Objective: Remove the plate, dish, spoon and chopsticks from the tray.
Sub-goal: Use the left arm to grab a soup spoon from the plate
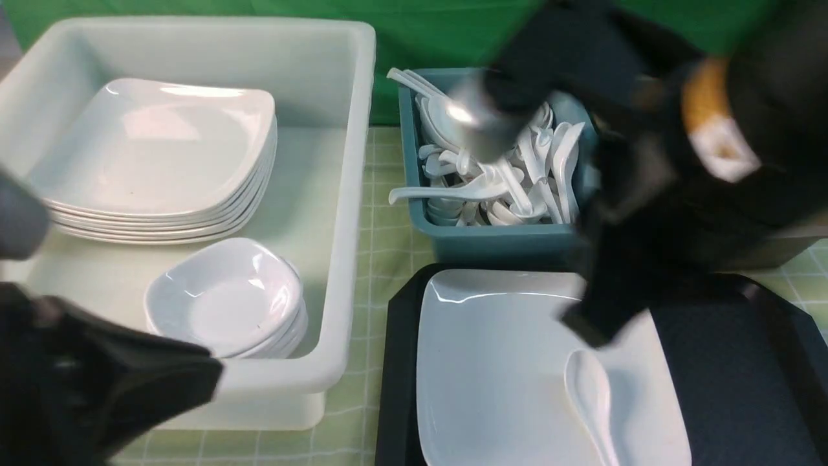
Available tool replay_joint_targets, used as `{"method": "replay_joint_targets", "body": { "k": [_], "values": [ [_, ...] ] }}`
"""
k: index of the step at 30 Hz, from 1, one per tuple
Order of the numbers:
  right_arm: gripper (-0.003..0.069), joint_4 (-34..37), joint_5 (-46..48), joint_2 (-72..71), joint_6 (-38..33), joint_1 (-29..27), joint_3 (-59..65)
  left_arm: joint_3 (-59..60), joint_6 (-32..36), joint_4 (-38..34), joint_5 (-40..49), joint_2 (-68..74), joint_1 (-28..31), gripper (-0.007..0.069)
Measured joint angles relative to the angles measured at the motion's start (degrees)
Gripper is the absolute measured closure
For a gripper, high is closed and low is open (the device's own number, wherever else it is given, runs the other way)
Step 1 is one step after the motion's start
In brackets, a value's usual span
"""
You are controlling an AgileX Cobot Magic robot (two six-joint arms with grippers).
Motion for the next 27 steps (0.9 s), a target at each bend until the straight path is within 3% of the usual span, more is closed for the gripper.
{"method": "replay_joint_targets", "body": {
  "k": [3, 10, 13, 14, 19, 25, 27],
  "values": [
    [0.0556, -0.20, -0.10, -14.18, 4.20, -5.65, 15.69, -0.51, 1.28, -1.69, -4.88, 13.17, 0.00, 0.0603],
    [0.0554, -1.11, -0.45, -33.01, 6.75, -9.23, 27.87, -9.23, 1.04, -6.83, -9.12, 39.04, -4.22, 0.0603],
    [0.0550, -1.84, -0.30, -37.98, 6.50, -9.35, 29.33, -15.47, -3.38, -5.78, -9.70, 46.72, -8.89, 0.0603],
    [0.0547, -2.31, -0.24, -40.74, 5.40, -9.40, 29.53, -21.16, -8.40, -4.71, -9.30, 52.72, -12.68, 0.0603],
    [0.0538, -2.58, -0.24, -44.21, 0.81, -9.41, 29.72, -33.43, -17.87, -4.55, -5.05, 63.83, -16.72, 0.0578],
    [0.0527, -2.64, 0.00, -45.34, -1.94, -7.72, 29.72, -46.21, -22.78, -5.24, 3.90, 73.86, -16.95, 0.0404],
    [0.0518, -2.68, 0.00, -45.58, -2.68, -5.52, 29.76, -51.01, -25.30, -3.65, 8.63, 77.68, -16.95, 0.0286]
  ]
}}
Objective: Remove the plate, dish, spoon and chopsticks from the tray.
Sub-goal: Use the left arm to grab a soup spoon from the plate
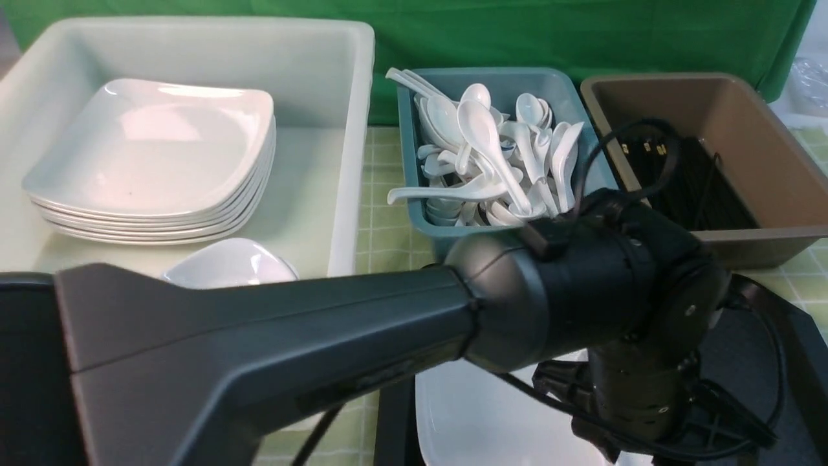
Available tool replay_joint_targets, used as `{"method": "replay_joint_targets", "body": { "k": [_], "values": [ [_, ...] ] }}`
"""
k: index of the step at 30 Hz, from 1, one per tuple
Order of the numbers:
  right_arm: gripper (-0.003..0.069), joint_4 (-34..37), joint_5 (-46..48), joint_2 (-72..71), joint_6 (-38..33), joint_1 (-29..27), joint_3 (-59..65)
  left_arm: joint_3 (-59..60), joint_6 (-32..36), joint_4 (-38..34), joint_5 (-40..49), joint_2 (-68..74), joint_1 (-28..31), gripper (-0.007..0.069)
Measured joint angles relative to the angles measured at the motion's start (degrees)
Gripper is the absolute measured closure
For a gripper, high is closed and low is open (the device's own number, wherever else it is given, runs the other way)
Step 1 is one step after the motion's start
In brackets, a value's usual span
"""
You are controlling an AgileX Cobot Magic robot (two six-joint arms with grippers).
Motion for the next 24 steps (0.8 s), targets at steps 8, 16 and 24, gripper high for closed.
{"method": "replay_joint_targets", "body": {
  "k": [8, 16, 24],
  "values": [
    [0.0512, -0.07, 0.00, 0.00, -0.71, 5.43, 0.00, -3.18, -1.11, 2.37, 0.77, 5.25, 0.00, 0.0108],
    [0.0497, -0.13, 0.00, 0.00, -1.44, 6.33, 0.00, -3.30, -1.71, 5.83, 2.80, 7.38, 0.06, 0.0265],
    [0.0494, -1.07, 0.00, 0.00, -1.51, 6.33, 0.00, -3.37, 0.31, 6.84, 3.15, 6.53, 0.11, 0.0510]
  ]
}}
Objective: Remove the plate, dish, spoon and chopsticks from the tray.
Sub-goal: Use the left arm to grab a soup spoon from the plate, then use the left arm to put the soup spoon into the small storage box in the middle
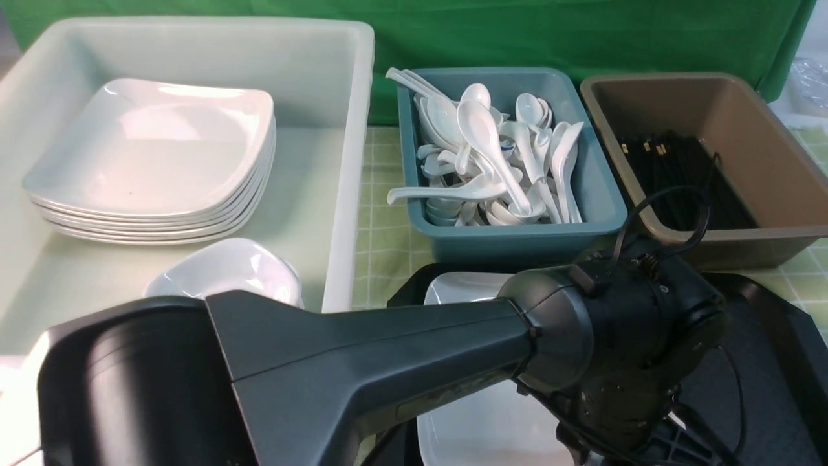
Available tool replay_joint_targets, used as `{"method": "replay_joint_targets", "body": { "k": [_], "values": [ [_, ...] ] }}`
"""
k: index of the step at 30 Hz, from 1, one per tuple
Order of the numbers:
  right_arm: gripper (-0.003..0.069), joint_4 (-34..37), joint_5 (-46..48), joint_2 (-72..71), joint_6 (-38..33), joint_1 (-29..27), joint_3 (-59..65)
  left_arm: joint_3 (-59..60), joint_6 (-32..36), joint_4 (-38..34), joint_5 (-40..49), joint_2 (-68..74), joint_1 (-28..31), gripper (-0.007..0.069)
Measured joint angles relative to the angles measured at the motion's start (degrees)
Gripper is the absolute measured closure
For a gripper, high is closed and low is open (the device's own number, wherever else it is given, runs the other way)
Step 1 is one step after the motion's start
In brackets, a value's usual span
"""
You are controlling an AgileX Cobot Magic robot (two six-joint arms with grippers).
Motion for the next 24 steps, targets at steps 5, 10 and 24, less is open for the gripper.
{"method": "replay_joint_targets", "body": {
  "k": [5, 10, 24],
  "values": [
    [0.0490, -0.69, 0.04, 0.00, 0.25, 0.00, 0.00, -4.68, 1.62, 7.50, -0.33, -4.52, 1.15, 0.0510],
    [0.0487, -0.65, 0.04, 0.00, 1.85, 0.00, 0.00, -12.96, 6.77, 8.97, -11.89, -5.01, 11.78, 0.0510],
    [0.0482, 6.33, 0.04, 0.00, 4.55, 0.00, 0.00, -15.44, 19.43, -4.85, -26.85, 0.96, 27.91, 0.0138]
  ]
}}
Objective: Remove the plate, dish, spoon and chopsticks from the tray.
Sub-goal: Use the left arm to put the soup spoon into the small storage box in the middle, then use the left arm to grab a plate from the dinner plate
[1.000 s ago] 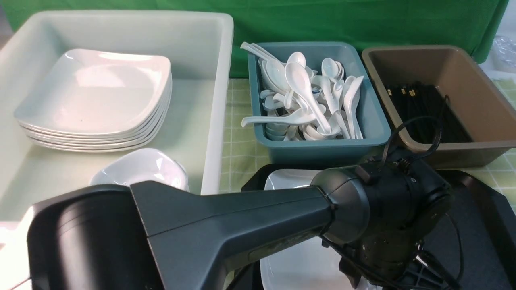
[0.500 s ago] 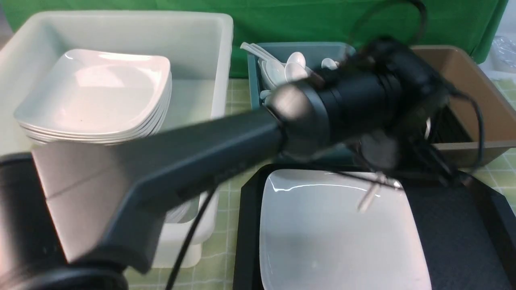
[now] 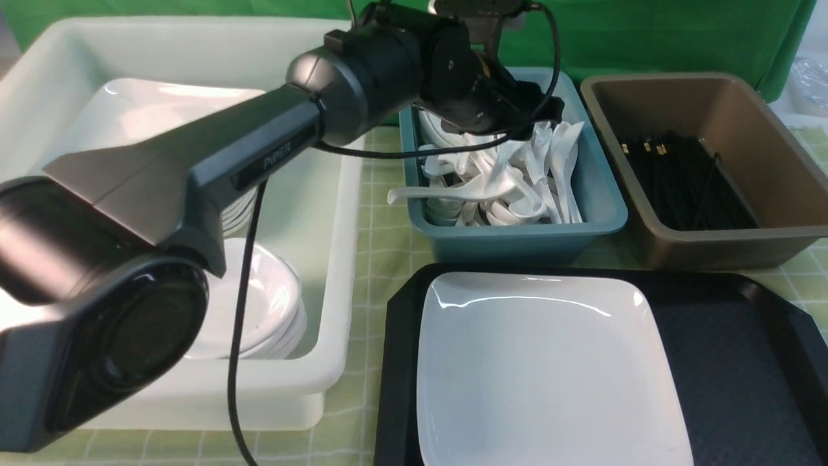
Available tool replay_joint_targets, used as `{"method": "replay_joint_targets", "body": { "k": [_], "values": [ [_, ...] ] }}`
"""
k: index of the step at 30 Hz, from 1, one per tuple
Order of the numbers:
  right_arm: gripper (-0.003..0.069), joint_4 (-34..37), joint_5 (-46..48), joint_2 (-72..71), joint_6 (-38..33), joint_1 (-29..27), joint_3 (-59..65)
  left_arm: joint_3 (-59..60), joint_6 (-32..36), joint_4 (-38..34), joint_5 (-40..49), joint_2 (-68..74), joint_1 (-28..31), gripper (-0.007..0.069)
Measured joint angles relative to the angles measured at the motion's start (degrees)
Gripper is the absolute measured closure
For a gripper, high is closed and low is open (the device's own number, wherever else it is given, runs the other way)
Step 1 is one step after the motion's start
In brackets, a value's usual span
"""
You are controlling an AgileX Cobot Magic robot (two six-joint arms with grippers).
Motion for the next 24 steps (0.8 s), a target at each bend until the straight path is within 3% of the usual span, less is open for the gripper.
{"method": "replay_joint_targets", "body": {
  "k": [3, 5, 9, 11, 13, 19, 20, 24],
  "values": [
    [0.0481, -0.36, 0.00, 0.00, 0.07, 0.00, 0.00, 0.00, 1.79, 1.02, 4.59, -3.57, -0.72, 0.0080],
    [0.0481, -1.03, 0.00, 0.00, 0.07, 0.00, 0.00, 0.00, 2.79, 3.49, 8.51, -6.09, -1.75, 0.0097],
    [0.0481, -3.33, 0.00, 0.00, 0.11, 0.00, 0.00, -0.31, 6.09, 12.46, 19.94, -11.29, -5.97, 0.0308],
    [0.0479, -4.60, 0.00, 0.00, 0.22, 0.00, 0.00, 0.16, 10.86, 17.09, 28.85, -14.06, -11.36, 0.0518],
    [0.0477, -5.04, 0.00, 0.00, 0.81, 0.00, 0.00, 2.16, 15.41, 16.80, 31.49, -15.95, -14.79, 0.0584],
    [0.0477, -5.21, 0.00, 0.00, 3.02, 0.00, 0.00, 12.78, 22.60, 14.15, 32.81, -21.62, -21.93, 0.0621],
    [0.0477, -5.21, 0.00, 0.00, 3.60, 0.00, 0.00, 19.81, 25.74, 13.65, 31.83, -25.00, -24.06, 0.0622],
    [0.0476, -5.21, 0.00, 0.00, 4.71, 0.00, 0.00, 31.81, 30.12, 10.60, 27.10, -30.18, -24.70, 0.0622]
  ]
}}
